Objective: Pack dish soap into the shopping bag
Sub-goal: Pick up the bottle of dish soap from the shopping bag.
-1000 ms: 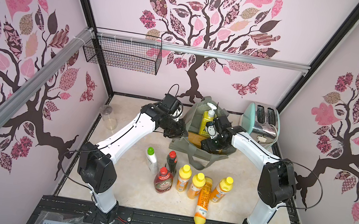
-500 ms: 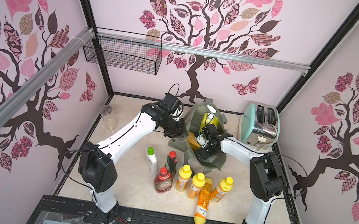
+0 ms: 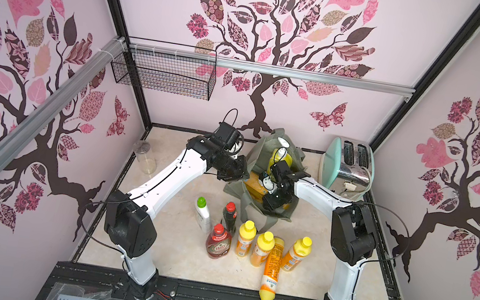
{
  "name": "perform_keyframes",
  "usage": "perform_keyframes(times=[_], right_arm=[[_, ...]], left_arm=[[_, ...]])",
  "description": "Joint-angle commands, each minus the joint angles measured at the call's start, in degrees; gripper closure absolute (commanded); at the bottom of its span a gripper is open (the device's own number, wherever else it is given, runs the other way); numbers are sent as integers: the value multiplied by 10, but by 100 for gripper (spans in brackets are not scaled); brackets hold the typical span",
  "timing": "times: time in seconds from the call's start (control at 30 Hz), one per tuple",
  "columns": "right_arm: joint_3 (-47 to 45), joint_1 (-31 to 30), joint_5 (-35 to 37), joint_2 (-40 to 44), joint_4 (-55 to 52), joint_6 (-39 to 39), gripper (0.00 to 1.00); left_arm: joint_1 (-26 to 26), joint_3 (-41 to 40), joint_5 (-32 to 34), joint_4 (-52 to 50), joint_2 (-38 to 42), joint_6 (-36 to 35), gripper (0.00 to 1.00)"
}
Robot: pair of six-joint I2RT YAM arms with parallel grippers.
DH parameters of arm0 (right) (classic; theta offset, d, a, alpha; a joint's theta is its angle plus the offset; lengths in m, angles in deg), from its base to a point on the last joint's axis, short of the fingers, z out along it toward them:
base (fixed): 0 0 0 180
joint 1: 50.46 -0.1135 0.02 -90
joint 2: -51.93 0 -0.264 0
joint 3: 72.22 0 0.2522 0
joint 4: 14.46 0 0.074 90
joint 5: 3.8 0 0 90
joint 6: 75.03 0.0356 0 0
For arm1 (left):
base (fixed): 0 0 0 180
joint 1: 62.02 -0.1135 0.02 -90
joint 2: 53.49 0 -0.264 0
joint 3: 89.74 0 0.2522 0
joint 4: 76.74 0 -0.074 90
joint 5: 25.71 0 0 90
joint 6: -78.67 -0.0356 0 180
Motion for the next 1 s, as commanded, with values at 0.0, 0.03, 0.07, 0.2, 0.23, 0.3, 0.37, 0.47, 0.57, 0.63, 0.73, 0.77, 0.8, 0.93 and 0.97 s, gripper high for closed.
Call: perform_keyframes(times=[0.0, 0.03, 0.07, 0.2, 0.23, 0.3, 0.37, 0.47, 0.57, 0.63, 0.73, 0.77, 0.8, 0.93, 0.97], right_arm=[[49, -2, -10, 65, -17, 13, 97], [64, -2, -7, 70, -25, 13, 97], [82, -2, -5, 74, -33, 13, 97], [146, 4, -12, 90, -38, 32, 100], [159, 4, -12, 93, -36, 35, 100], [192, 4, -8, 94, -38, 40, 100], [231, 4, -4, 92, -43, 46, 100], [263, 4, -9, 90, -47, 61, 100], [282, 4, -22, 93, -69, 81, 100], [285, 4, -28, 104, -86, 92, 100], [280, 4, -23, 135, -107, 102, 100], [278, 4, -21, 148, -113, 105, 100], [277, 4, -20, 158, -117, 106, 100], [284, 4, -15, 189, -136, 109, 100], [288, 4, -13, 193, -139, 109, 100]], left_arm=[[3, 9, -1, -18, 0, -11, 76], [4, 10, -1, -18, 0, -11, 76], [3, 12, -2, -18, 0, -11, 76], [5, 15, -3, -19, 0, -11, 76], [6, 16, -3, -19, 0, -11, 76], [8, 17, -2, -20, 1, -11, 76], [9, 16, -1, -24, 3, -12, 76], [9, 18, 3, -28, 5, -14, 76], [8, 33, 6, -36, 2, -17, 76], [5, 46, 4, -42, -2, -15, 76], [-6, 66, -15, -43, -7, -1, 69], [-9, 74, -19, -46, -8, 1, 66], [-10, 80, -22, -47, -9, 2, 63], [-20, 86, -33, -52, -12, 4, 54], [-20, 86, -36, -52, -12, 5, 50]])
